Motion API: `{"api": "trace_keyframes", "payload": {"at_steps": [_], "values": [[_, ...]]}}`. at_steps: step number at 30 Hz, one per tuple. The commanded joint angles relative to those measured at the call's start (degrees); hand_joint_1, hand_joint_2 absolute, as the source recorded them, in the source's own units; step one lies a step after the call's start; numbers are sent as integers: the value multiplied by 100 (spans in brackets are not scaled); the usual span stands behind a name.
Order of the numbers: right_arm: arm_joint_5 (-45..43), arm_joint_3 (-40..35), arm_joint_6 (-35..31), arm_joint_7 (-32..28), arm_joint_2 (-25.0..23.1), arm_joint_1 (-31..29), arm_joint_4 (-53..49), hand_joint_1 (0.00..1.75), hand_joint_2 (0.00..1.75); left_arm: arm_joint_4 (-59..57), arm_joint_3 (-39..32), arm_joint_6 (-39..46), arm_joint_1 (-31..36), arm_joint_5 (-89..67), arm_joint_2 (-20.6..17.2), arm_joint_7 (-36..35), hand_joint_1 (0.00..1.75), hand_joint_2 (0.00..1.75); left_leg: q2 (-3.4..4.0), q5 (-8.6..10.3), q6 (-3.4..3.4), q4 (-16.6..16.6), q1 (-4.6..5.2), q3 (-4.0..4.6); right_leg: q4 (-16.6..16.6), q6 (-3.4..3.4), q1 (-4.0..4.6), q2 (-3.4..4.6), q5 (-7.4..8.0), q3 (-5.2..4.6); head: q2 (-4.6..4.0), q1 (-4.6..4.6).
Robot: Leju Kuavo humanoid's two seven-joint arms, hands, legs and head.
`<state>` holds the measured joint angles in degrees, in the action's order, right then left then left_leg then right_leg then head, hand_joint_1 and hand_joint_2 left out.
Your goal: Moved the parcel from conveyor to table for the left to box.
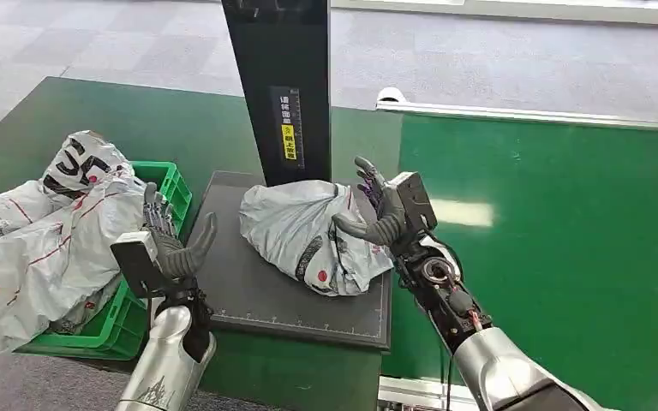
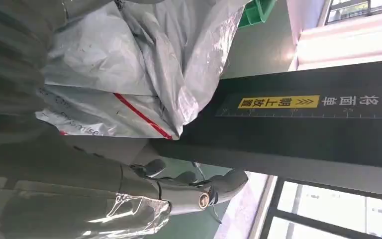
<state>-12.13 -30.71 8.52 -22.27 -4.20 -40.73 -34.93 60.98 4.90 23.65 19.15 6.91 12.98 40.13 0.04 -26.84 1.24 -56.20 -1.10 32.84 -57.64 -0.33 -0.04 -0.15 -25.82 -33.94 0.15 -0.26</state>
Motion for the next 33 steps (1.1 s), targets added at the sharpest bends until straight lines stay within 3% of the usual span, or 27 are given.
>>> {"api": "trace_keyframes", "payload": {"at_steps": [1, 17, 18, 19, 20, 23, 29, 33], "values": [[-13, 76, 4, 10, -56, -155, 208, 0, 175, -268, -26, 4, 144, 5, -95, -13, 0, 175, 2, -1, -10, 13, 8, -24, 10, 5, -7, 3, -1, 21, -2, 0], [-13, 76, 4, 10, -56, -155, 208, 0, 175, -268, -26, 4, 144, 5, -95, -13, 0, 175, 1, 0, -4, 3, 3, -7, 2, 2, -3, 1, 0, 6, 0, 0], [-1152, 1082, 998, -693, 222, -240, -86, 0, 175, -1459, 2134, -832, 1183, -2155, -391, -2173, 0, 175, 2, -1, -8, 7, 7, -16, 3, 3, -6, 2, -2, 13, -2, 0], [-1193, 1396, 1259, -307, 461, -298, -334, 0, 175, -1945, 2277, -708, 1551, -4014, 78, -2489, 0, 175, -10, 6, -2, 1, 3, 3, -3, 0, -2, -10, 1, -2, 0, 0], [-1191, 1633, 1420, -67, 557, -317, -469, 0, 175, -2251, 2249, -619, 1764, -4125, 331, -2592, 0, 175, -94, 17, -12, -18, 7, 34, -17, 8, -7, -93, -13, -1, 0, 0], [-1045, 1822, 1456, 48, 513, -261, -578, 0, 175, -2428, 2201, -570, 1839, -4141, 395, -2519, 0, 175, -125, 24, -20, -41, 10, 35, -13, 19, -11, -122, -13, -18, -2, -4], [-687, 2077, 1494, -12, 324, -193, -536, 0, 175, -2302, 2056, -668, 1709, -4209, 287, -2388, 0, 175, -3, 13, -34, -17, 19, 18, 6, 36, -20, 0, 25, -2, -2, -4], [-687, 2077, 1494, -12, 324, -193, -536, 0, 175, -2302, 2056, -668, 1709, -4209, 287, -2388, 0, 175, -13, 14, -41, -21, 25, 22, 7, 44, -28, -6, 28, -11, -2, 0]]}}
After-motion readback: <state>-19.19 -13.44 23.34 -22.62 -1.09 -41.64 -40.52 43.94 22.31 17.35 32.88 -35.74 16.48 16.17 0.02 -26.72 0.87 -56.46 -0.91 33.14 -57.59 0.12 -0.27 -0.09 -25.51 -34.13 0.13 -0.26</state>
